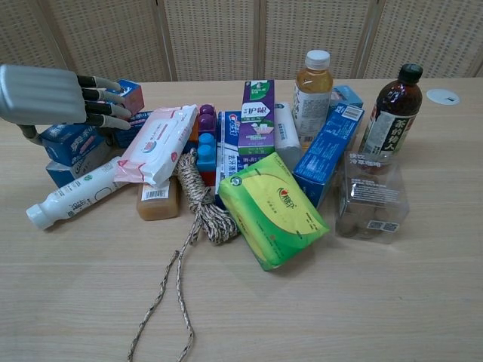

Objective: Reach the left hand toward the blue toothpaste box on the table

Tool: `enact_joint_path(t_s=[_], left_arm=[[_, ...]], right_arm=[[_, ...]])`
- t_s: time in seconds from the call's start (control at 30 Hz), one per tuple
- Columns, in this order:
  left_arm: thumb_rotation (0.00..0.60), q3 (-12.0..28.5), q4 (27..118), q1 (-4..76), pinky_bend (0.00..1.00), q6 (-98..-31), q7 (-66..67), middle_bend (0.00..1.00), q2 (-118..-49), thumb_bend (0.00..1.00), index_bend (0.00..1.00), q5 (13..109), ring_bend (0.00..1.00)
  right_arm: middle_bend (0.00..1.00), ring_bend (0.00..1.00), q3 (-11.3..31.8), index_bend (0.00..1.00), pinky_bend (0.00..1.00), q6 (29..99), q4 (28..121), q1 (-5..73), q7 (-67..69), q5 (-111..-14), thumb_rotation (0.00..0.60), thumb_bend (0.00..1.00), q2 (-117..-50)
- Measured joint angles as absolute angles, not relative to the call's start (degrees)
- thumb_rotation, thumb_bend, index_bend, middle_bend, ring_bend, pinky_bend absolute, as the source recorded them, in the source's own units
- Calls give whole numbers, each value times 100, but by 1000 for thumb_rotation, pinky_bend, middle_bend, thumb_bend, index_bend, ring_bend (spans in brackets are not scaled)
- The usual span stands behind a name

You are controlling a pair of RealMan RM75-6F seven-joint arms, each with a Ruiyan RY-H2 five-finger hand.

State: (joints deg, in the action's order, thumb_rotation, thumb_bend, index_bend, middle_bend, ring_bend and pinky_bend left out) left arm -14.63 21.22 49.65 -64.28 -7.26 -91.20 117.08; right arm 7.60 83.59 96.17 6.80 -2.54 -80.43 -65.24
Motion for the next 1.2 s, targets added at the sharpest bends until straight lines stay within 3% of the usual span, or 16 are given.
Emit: enact_joint_path(t_s=[0.07, 0.13, 0.23, 0.43, 0.73, 0.93, 1.2], left_arm=[[600, -1481, 2099, 4949, 431, -6545, -719, 512, -9146, 29, 624, 11682, 459], [600, -1495, 2071, 4931, 511, -6677, -714, 634, -9167, 61, 738, 11659, 553], [600, -1516, 2017, 4892, 550, -6893, -697, 701, -9202, 88, 801, 11601, 593], [600, -1533, 2023, 4831, 567, -7155, -628, 715, -9184, 93, 811, 11478, 605], [600, -1249, 2549, 4799, 568, -7986, -519, 706, -8922, 92, 806, 11171, 606], [600, -1001, 3364, 4893, 571, -8467, -274, 703, -8475, 91, 802, 11038, 605], [600, -674, 5103, 4998, 572, -8814, 338, 699, -7553, 91, 801, 10943, 605]], right_arm=[[0, 0, 763, 0, 0, 8362, 9616, 677, -229, -8045, 600, 0, -6515], [0, 0, 766, 0, 0, 8359, 9616, 678, -210, -8045, 600, 0, -6507], [0, 0, 755, 0, 0, 8346, 9610, 682, -213, -8057, 600, 0, -6507], [0, 0, 742, 0, 0, 8334, 9614, 688, -223, -8071, 600, 0, -6510], [0, 0, 709, 0, 0, 8351, 9660, 682, -233, -8141, 600, 0, -6500], [0, 0, 700, 0, 0, 8397, 9704, 662, -188, -8190, 600, 0, -6466], [0, 0, 673, 0, 0, 8487, 9814, 629, -78, -8337, 600, 0, -6388]])
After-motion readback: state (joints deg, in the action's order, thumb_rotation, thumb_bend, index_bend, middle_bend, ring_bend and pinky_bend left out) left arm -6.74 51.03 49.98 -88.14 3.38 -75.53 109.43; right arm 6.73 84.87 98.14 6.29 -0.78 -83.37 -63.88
